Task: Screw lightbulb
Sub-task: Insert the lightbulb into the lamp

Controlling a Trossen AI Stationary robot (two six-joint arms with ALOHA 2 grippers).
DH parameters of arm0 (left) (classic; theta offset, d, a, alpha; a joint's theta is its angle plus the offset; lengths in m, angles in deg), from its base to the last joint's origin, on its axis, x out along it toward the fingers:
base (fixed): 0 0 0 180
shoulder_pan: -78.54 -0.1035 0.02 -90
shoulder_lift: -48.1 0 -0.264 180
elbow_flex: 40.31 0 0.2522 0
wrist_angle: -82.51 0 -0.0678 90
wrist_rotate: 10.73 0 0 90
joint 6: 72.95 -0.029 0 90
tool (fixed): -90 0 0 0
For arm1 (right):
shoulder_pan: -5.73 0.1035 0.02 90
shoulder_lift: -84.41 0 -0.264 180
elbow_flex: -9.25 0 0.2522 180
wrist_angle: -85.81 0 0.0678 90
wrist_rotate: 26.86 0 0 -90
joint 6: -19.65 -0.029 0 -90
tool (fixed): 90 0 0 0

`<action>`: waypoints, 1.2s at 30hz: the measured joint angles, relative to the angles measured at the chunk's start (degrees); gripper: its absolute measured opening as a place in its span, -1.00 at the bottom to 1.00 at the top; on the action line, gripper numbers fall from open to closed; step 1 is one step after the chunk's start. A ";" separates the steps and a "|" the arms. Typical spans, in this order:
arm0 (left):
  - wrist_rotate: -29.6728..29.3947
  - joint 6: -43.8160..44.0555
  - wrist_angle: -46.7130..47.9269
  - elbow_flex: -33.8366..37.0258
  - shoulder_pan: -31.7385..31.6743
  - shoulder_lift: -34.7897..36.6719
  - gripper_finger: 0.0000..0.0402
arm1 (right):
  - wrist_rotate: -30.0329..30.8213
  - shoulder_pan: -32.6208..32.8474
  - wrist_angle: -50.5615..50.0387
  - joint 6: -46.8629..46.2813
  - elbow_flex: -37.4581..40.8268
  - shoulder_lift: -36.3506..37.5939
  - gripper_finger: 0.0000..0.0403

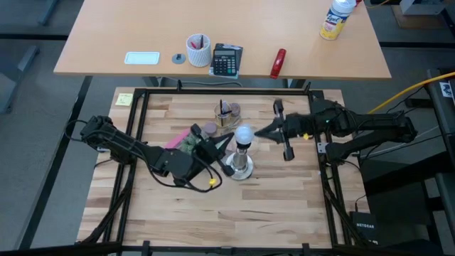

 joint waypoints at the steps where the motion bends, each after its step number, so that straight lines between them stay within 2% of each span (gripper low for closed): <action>1: 0.07 0.00 -0.11 0.00 -0.09 0.00 -0.99 | -0.82 0.05 0.06 -0.05 0.00 -0.06 -0.92; 3: 0.18 0.00 0.05 0.00 -0.19 0.00 -0.99 | -2.49 0.04 -0.39 -0.09 0.17 -0.37 -0.92; 12: -0.53 -0.06 0.09 0.00 -0.13 0.00 -0.99 | -1.71 -0.07 -0.43 -1.13 0.11 -0.20 -0.92; 17: -3.51 -1.06 0.12 0.00 0.53 0.00 -0.99 | -1.43 -0.11 -4.35 -1.43 0.11 0.28 -0.92; 22: -3.79 -1.57 0.12 0.00 1.23 -0.02 -0.99 | -1.34 -0.13 -8.13 -1.59 0.07 1.51 -0.92; 27: -3.73 -2.62 0.10 0.00 2.25 -0.02 -0.99 | 2.62 -0.17 -9.74 -1.56 0.07 4.13 -0.92; 30: -1.08 -3.50 0.08 0.00 3.15 -0.02 -0.99 | 7.60 -0.17 -9.01 -1.13 0.07 5.39 -0.92; 33: 4.49 -3.50 -0.47 0.00 3.65 -0.07 -0.99 | 11.80 -0.20 -6.70 -0.98 0.04 5.58 -0.92; 36: 10.07 -3.07 -0.68 0.00 3.26 -0.07 -0.99 | 13.57 -0.24 -4.03 0.09 0.00 4.62 -0.92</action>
